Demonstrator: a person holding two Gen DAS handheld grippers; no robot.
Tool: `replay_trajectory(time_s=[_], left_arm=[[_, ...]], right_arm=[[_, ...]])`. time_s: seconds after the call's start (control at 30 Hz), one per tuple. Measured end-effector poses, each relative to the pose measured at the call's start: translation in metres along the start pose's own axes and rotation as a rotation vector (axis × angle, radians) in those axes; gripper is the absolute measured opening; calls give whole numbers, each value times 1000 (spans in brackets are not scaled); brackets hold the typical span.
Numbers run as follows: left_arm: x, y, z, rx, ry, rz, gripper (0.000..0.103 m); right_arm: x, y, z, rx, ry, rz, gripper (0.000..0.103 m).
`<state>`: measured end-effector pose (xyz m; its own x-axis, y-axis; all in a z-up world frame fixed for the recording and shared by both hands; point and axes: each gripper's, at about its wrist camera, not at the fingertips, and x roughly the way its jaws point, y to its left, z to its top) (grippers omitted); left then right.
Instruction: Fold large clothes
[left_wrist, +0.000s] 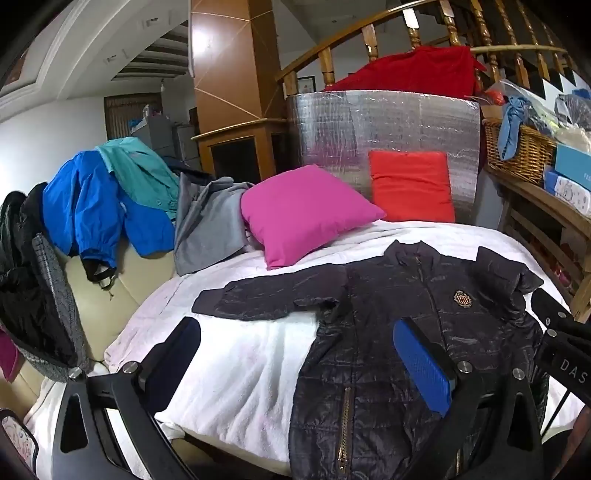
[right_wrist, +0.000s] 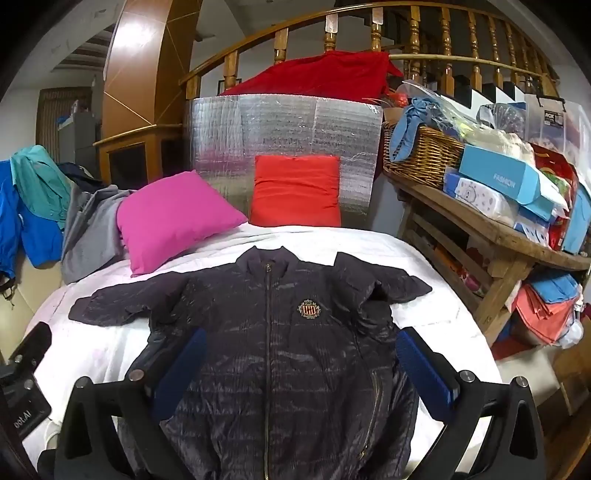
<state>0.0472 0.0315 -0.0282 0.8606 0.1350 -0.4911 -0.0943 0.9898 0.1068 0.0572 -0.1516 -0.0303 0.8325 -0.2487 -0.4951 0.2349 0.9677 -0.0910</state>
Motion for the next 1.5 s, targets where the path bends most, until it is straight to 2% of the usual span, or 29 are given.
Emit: replay_trajectory(time_s=[0.23,0.63,0.7,1.5], left_arm=[[9,-22,4,39,10,-8,103],[21,-39,5,60,41,-1,103],[21,-39,5,59,40,2,103],[13,-13,6,5,29,32,103]], right_arm=[[16,-21,15,26,7,6,103],[29,-40,8,89,25,22,103],[28,-39,8,76,-25,11,103],[12,-16,14,35,-14,57,103]])
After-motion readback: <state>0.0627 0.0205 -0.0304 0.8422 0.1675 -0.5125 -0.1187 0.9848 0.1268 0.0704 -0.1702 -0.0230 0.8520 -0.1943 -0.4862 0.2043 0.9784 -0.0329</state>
